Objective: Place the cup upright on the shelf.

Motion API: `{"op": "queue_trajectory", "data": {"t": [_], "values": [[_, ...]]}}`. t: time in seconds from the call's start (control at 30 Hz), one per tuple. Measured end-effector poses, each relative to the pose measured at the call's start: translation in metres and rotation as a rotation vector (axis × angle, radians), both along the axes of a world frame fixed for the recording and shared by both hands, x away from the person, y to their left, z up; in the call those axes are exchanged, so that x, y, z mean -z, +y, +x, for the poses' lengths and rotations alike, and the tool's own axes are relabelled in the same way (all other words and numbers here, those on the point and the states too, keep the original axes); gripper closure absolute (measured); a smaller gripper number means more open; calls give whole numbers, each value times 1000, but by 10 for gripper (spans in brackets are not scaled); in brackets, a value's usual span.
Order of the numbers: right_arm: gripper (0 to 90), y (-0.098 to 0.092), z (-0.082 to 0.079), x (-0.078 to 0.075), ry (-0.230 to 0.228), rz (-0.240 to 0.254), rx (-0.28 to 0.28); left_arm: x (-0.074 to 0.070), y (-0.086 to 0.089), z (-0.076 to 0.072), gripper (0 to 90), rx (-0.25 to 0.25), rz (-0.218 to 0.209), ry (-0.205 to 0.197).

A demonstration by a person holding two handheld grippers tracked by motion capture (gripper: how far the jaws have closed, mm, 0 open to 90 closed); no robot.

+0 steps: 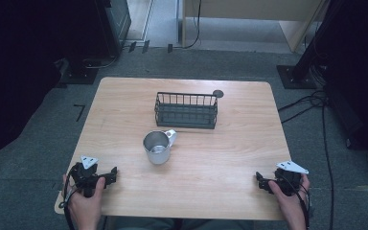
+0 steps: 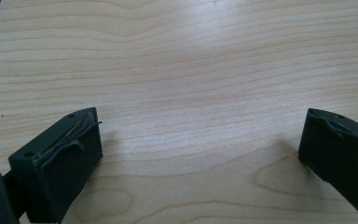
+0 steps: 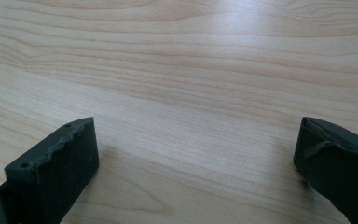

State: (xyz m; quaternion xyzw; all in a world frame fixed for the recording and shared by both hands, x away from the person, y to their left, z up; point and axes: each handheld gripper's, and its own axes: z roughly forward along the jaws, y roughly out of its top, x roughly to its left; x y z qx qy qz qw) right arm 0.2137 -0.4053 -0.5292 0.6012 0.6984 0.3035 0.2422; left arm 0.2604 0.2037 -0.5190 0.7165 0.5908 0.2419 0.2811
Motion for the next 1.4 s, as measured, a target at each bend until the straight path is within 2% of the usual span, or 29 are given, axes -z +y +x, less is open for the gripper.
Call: {"op": "queue_trajectory", "data": {"t": [0.07,0.23,0.27,0.3,0.33,0.37,0.4,0.47,0.53,0.57,0.63,0.7,0.8,0.83,0.87,0.97,1.03,1.23,1.4], "values": [[0,3,0,0,1,0,-27,0,0,1,0,-14,2,1],[0,6,2,0,1,-1,-21,0,-1,2,0,-1,2,0],[58,7,1,-1,-9,2,-20,0,-1,2,0,-2,1,0],[58,7,1,-1,-9,2,-20,0,-1,2,0,-2,1,0],[182,9,0,-3,-25,13,20,0,-1,2,0,-2,0,-1],[182,9,0,-3,-25,13,20,0,-1,2,0,-2,0,-1],[137,12,3,-6,0,30,37,0,-1,2,0,-2,1,0],[137,15,5,-8,5,43,30,0,-1,2,0,-2,1,-1],[138,28,11,-15,-9,37,2,0,-1,2,0,-2,1,-1],[138,28,11,-15,-9,37,2,0,-1,2,0,-2,1,-1],[141,45,19,-25,-29,59,-47,0,-1,2,0,-2,1,-1],[143,51,22,-28,-34,61,-62,0,-1,2,0,-2,0,-1],[149,69,32,-39,-53,68,-122,0,-1,2,0,-2,1,-1],[154,81,39,-46,-65,72,-150,0,-1,2,0,-2,1,-1],[154,81,39,-46,-65,72,-150,0,-1,2,0,-2,0,-1],[225,102,53,-57,-88,83,-194,0,-1,2,0,-2,1,-1],[246,107,56,-60,-93,87,-204,0,-1,2,0,-3,0,-1],[281,142,72,-70,-114,118,-296,0,-1,2,0,-2,1,-1],[298,159,81,-73,-128,135,-315,0,-1,2,0,-2,0,-1]]}}
